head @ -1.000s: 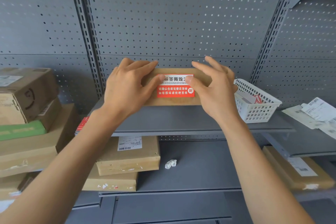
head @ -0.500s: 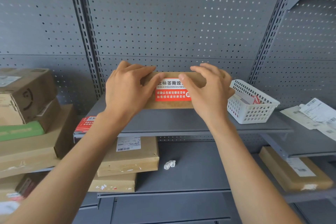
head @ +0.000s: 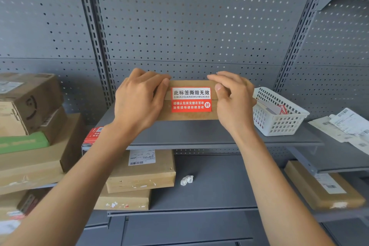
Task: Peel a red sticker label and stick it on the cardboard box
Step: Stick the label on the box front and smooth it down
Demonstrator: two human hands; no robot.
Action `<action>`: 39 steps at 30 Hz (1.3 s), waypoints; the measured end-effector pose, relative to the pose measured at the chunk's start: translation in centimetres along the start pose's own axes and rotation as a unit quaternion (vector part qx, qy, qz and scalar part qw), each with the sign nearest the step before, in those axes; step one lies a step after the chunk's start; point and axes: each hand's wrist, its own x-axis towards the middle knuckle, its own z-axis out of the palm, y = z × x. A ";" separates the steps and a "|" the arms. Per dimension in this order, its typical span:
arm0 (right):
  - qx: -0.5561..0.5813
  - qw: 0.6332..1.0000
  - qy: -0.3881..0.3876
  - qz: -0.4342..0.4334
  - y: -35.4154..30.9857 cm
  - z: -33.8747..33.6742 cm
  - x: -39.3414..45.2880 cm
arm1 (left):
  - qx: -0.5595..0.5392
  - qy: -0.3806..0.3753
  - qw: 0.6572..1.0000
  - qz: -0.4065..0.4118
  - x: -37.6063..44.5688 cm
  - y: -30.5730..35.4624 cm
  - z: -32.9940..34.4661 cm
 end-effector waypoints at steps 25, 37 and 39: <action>-0.071 0.972 -0.222 -0.038 2.8 -0.4 -0.3 | 0.027 -0.173 0.979 0.107 -0.8 -5.3 1.0; -0.079 0.977 -0.195 -0.034 4.8 2.0 -1.7 | 0.013 -0.177 0.978 0.111 -2.8 -6.6 2.7; -0.078 0.977 -0.194 -0.031 5.0 2.2 -2.0 | 0.013 -0.175 0.978 0.113 -3.1 -6.8 2.8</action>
